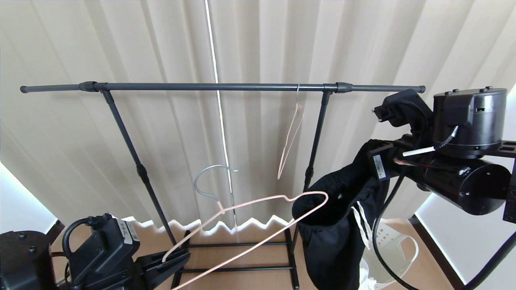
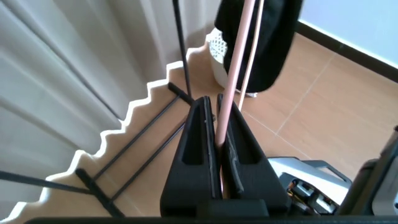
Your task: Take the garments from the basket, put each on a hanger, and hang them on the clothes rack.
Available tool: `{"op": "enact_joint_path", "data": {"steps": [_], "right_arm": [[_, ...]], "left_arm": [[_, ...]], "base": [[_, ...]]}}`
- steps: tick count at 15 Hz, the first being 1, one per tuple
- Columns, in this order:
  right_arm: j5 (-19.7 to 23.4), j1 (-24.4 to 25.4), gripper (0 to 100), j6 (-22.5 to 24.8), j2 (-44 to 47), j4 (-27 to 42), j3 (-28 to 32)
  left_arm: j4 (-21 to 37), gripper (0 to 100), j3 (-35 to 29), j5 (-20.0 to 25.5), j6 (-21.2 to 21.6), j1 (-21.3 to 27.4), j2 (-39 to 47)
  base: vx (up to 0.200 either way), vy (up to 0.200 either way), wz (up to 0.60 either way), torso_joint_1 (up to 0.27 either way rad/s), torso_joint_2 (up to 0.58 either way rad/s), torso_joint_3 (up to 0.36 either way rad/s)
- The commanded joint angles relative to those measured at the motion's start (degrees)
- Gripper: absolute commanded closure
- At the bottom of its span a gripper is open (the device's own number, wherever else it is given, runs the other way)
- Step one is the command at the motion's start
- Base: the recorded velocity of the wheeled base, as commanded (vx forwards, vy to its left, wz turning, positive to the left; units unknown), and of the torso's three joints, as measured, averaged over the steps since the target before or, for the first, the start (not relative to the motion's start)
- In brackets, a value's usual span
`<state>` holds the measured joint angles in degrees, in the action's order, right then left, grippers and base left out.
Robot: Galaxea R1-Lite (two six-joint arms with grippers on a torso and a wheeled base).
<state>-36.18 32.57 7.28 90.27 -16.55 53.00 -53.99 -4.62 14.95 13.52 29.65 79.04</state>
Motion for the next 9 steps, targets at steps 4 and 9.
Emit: {"op": "enact_joint_path", "data": {"steps": [4,9], "right_arm": [[-2.93,3.11,100,4.50,3.24,0.73,6.06],[-2.93,0.47,100,2.92,3.60,-0.94,2.89]], "left_arm": [[-0.15,100,-7.60,-0.09,0.19,2.08,6.12],[-5.16,100,-10.41,-0.44,-0.16,3.22,11.75]], "base": [[0.000,0.000,0.00,0.000,0.00,0.000],[0.000,0.000,0.00,0.000,0.00,0.000]]}}
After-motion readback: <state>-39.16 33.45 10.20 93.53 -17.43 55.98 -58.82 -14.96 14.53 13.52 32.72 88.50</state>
